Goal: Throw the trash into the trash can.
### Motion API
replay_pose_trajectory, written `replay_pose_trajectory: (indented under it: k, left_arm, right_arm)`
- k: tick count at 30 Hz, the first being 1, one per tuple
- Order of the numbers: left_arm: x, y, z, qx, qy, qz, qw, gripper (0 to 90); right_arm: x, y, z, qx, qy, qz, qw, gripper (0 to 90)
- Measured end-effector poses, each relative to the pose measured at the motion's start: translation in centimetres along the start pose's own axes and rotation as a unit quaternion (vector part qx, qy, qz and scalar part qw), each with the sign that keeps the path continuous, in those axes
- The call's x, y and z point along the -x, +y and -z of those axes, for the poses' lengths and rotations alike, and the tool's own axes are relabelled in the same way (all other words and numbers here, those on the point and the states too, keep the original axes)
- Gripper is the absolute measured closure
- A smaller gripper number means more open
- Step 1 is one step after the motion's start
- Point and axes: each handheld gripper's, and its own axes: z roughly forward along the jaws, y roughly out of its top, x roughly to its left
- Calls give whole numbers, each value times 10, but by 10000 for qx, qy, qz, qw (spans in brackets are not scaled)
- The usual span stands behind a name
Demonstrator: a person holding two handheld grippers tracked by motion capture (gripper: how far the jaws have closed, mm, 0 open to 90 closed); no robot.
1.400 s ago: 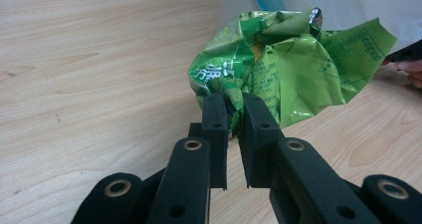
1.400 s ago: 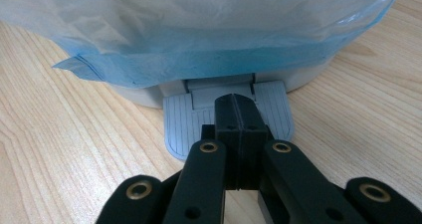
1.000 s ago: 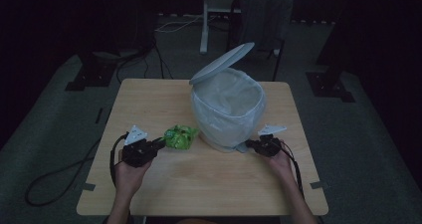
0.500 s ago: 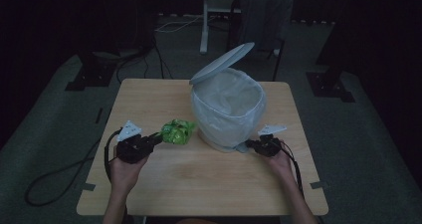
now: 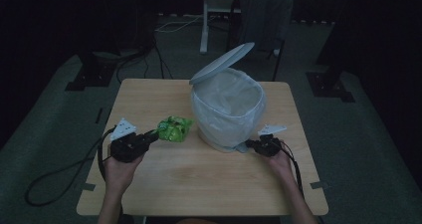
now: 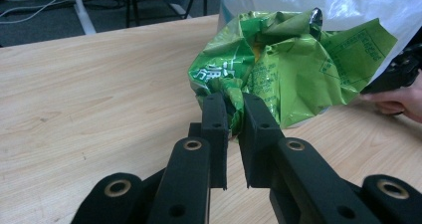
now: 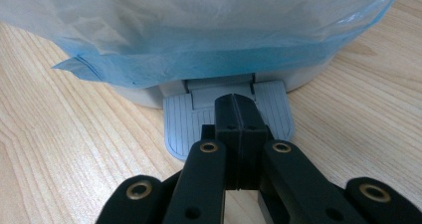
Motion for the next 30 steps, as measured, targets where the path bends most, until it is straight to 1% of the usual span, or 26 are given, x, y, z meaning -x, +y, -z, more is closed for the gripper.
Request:
replay_pose_trajectory:
  k: [5,12,20,22,25,30]
  left_arm:
    - [-1,4,6,13,12,-34,10000,824]
    - [-4,10,14,98,10,-50,9999,823]
    - [-4,18,17,178,-43,-69,9998,823]
    - [-3,20,18,203,-85,-72,9997,823]
    - [-3,24,20,223,-66,-118,9997,823]
    - [-4,32,25,301,-83,-132,9994,823]
  right_arm:
    - [0,0,0,3,4,-7,10000,900]
    - [0,0,0,4,7,-5,10000,900]
    - [0,0,0,4,5,-5,10000,900]
    - [0,0,0,2,1,-2,10000,900]
    - [0,0,0,2,2,1,10000,900]
    - [0,0,0,3,6,1,10000,900]
